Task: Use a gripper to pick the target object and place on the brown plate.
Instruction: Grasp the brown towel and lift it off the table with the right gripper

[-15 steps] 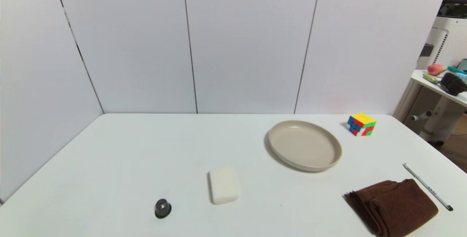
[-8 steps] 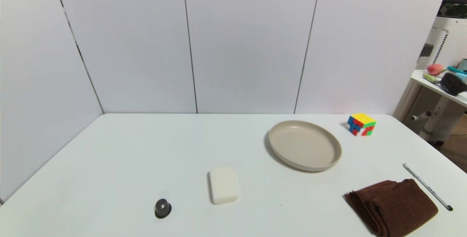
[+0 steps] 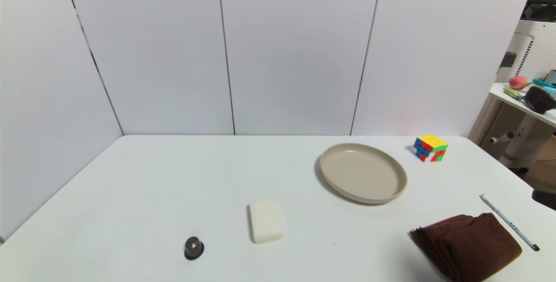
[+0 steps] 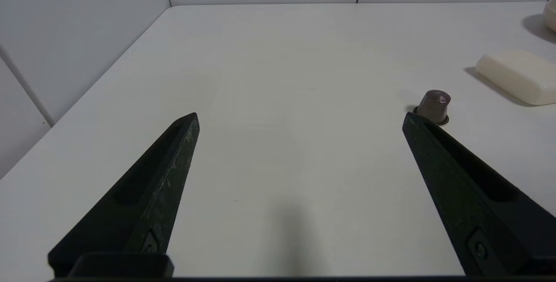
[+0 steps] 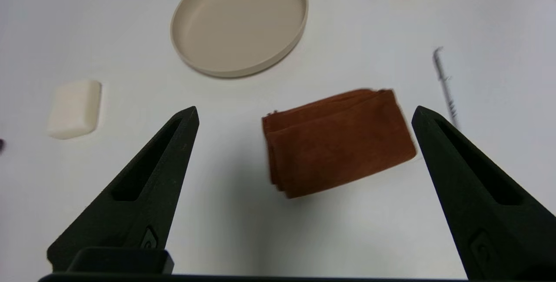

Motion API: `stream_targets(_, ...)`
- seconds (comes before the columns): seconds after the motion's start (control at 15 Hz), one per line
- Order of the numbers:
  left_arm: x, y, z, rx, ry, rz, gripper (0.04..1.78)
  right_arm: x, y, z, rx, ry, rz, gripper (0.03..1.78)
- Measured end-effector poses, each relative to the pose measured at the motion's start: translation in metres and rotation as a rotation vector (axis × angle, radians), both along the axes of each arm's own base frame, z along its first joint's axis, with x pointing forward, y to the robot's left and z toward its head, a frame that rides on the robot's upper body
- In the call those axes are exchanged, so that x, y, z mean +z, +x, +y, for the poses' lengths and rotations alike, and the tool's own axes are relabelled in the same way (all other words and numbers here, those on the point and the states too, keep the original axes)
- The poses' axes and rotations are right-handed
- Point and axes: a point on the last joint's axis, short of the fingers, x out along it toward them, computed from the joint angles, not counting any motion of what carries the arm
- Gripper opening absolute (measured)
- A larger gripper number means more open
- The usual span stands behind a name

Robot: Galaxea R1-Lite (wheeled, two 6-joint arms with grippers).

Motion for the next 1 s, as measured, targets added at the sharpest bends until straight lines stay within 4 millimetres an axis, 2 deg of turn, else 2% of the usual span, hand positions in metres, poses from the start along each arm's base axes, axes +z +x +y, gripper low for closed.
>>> stream_targets(0.2, 0.0, 0.0, 0.0, 0.0, 0.0, -0.001, 1.69, 0.018, 0.046, 0.011, -0.16, 0.158, 0.265, 1.69)
stream_targets(0.33, 0.0, 0.0, 0.0, 0.0, 0.0, 0.0, 1.69, 0.011, 0.076, 0.021, -0.33, 0.222, 0.426, 1.69)
stream_targets(0.53, 0.0, 0.0, 0.0, 0.0, 0.0, -0.001, 1.69, -0.013, 0.112, 0.036, -0.588, 0.273, 0.593, 1.69)
stream_targets(0.73, 0.0, 0.0, 0.0, 0.0, 0.0, 0.0, 1.69, -0.038, 0.132, 0.046, -0.695, 0.271, 0.698, 1.69)
stream_targets(1.0, 0.0, 0.0, 0.0, 0.0, 0.0, 0.0, 1.69, -0.068, 0.139, 0.042, -0.744, 0.208, 0.812, 1.69)
